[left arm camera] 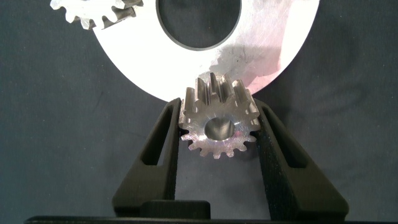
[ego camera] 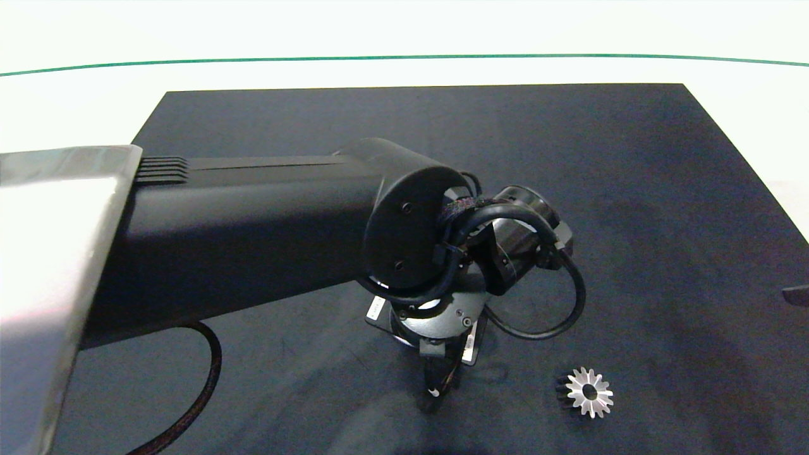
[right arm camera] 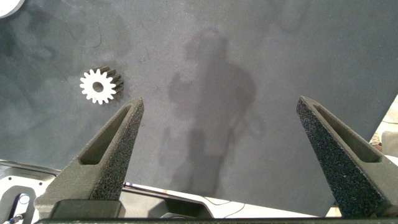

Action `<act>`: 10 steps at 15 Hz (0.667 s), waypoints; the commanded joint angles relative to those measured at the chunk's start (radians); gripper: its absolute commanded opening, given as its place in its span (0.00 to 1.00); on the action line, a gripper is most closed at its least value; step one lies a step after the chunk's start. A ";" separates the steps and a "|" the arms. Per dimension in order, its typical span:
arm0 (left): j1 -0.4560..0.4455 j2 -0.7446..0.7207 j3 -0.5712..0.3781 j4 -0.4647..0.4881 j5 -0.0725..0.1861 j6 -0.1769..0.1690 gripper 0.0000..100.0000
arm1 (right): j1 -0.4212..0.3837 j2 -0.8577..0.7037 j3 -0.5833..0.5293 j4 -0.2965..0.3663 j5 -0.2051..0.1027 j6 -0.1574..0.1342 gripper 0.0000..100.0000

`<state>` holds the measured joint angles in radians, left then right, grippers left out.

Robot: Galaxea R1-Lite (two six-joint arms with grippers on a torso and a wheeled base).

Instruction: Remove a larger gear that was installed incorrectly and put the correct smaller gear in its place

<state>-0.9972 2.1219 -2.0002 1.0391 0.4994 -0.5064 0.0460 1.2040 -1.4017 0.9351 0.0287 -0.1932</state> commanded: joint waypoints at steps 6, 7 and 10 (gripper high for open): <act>-0.008 -0.013 0.017 0.002 0.004 -0.004 0.13 | 0.000 -0.001 0.001 0.004 0.002 -0.003 1.00; -0.009 -0.011 0.017 0.002 0.004 -0.004 0.13 | 0.000 -0.001 0.001 0.004 0.002 -0.003 1.00; -0.008 -0.008 0.017 0.001 0.004 -0.004 0.13 | 0.000 -0.001 0.001 0.004 0.002 -0.003 1.00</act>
<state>-1.0053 2.1123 -1.9834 1.0343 0.5002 -0.5074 0.0455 1.2021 -1.4004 0.9336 0.0302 -0.1947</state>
